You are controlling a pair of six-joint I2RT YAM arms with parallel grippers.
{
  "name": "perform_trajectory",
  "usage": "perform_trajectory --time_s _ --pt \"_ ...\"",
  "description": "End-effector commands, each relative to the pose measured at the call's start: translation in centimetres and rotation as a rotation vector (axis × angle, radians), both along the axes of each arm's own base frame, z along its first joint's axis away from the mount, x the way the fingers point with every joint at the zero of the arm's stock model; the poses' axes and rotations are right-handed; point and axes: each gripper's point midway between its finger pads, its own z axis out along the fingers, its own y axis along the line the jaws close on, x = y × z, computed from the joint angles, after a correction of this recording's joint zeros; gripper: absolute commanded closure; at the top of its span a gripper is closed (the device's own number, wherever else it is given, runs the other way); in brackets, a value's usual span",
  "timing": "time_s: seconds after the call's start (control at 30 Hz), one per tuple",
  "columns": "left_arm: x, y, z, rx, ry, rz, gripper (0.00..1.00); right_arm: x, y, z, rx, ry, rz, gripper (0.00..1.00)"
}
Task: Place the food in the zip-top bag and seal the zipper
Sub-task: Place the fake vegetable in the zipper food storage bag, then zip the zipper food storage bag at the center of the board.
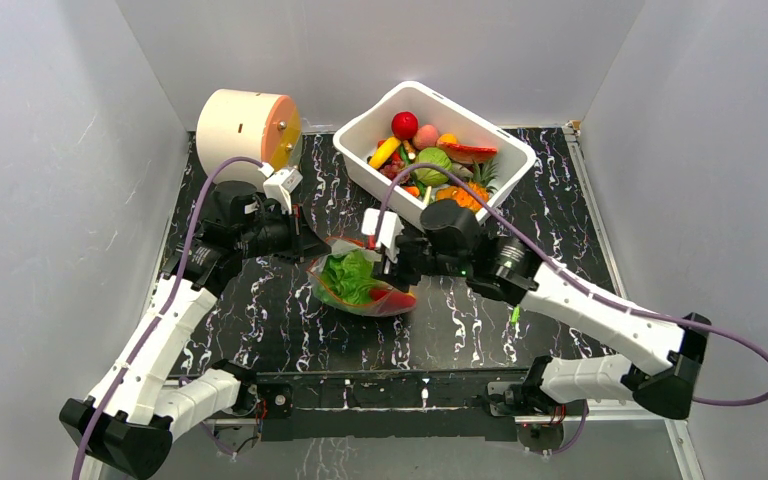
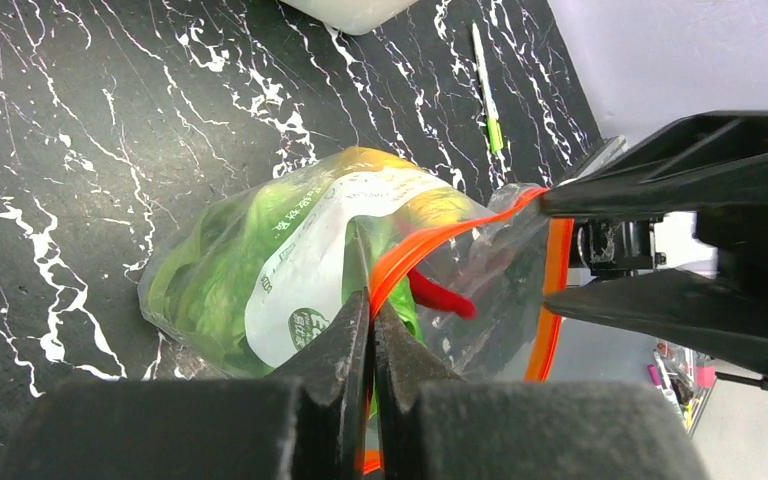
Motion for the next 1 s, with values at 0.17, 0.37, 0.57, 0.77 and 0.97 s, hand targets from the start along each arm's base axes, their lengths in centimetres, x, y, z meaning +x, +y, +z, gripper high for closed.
perform_trajectory --time_s 0.17,0.37,0.57,0.77,0.97 --pt "0.2 0.1 1.7 -0.004 -0.059 -0.004 1.0 -1.7 -4.5 4.3 0.056 -0.069 -0.051 0.43" --pt "0.1 0.1 1.5 -0.008 -0.044 -0.002 1.0 -2.3 -7.0 2.4 0.064 -0.092 -0.101 0.35" --pt "0.0 0.2 1.4 -0.006 -0.045 0.007 1.0 -2.6 -7.2 1.6 0.143 -0.146 -0.086 0.33" --pt "-0.3 0.3 1.1 -0.008 -0.044 0.01 1.0 -1.3 -7.0 0.1 0.213 -0.218 -0.137 0.44" --pt "-0.6 0.6 1.2 0.004 -0.052 0.006 1.0 -1.8 -6.4 -0.1 0.284 -0.254 -0.094 0.44"
